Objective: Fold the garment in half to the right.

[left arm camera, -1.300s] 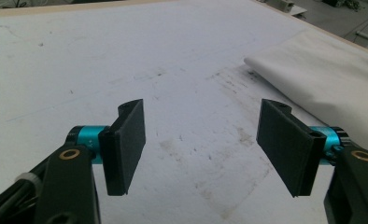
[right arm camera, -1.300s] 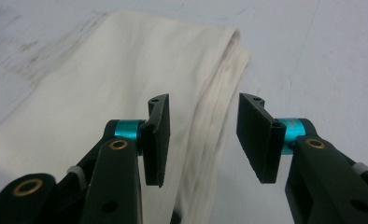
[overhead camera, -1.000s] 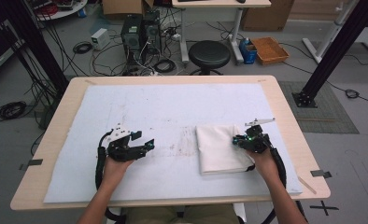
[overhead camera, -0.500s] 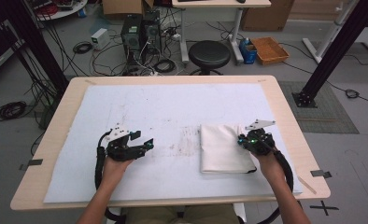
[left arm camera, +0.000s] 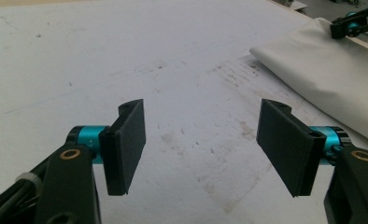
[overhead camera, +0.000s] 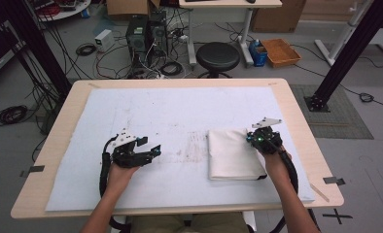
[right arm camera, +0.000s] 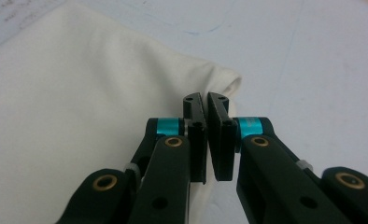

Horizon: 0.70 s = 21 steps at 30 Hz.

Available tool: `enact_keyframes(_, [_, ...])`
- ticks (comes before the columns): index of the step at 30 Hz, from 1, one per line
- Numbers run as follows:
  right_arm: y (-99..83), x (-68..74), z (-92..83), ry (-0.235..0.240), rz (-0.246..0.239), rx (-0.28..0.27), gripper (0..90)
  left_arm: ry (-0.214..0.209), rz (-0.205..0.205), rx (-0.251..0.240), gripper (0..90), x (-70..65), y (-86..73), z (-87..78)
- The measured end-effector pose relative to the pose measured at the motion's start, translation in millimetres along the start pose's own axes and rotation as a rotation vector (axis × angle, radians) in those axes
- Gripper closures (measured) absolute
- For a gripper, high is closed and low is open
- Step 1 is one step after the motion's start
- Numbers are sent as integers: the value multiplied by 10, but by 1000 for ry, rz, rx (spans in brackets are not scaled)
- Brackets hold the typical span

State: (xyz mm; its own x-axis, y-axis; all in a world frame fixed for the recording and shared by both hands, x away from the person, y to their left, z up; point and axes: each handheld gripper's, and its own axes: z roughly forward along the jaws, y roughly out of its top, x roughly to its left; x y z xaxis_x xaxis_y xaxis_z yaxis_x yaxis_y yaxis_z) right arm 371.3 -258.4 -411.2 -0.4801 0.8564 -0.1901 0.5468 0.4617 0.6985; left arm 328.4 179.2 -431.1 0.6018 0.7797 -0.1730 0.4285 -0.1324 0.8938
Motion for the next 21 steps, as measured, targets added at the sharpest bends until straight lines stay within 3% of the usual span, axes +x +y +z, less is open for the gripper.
enact_keyframes(6, [31, 155, -137, -120, -116, 4, 872, 3, 4, -1, 330, -3, 0, -7])
enact_keyframes(10, [6, 128, 14, -120, -94, 162, 846, 4, 2, 4, 330, -7, -1, -1])
enact_keyframes(13, [-62, 42, 98, -113, -24, 177, 719, 3, 3, -1, 330, -3, 0, -11])
enact_keyframes(16, [-81, -16, 26, -140, 32, 123, 557, 7, -5, 0, 330, 17, -6, -8])
enact_keyframes(19, [-66, -62, -144, -154, 54, -51, 528, 13, -7, -13, 330, 28, -2, -23])
enact_keyframes(20, [-59, -76, -183, -126, 65, -102, 543, 15, -7, -21, 330, 33, 2, -30])
enact_keyframes(21, [-58, -101, -193, -62, 80, -138, 586, 17, -9, -31, 329, 34, 4, -36])
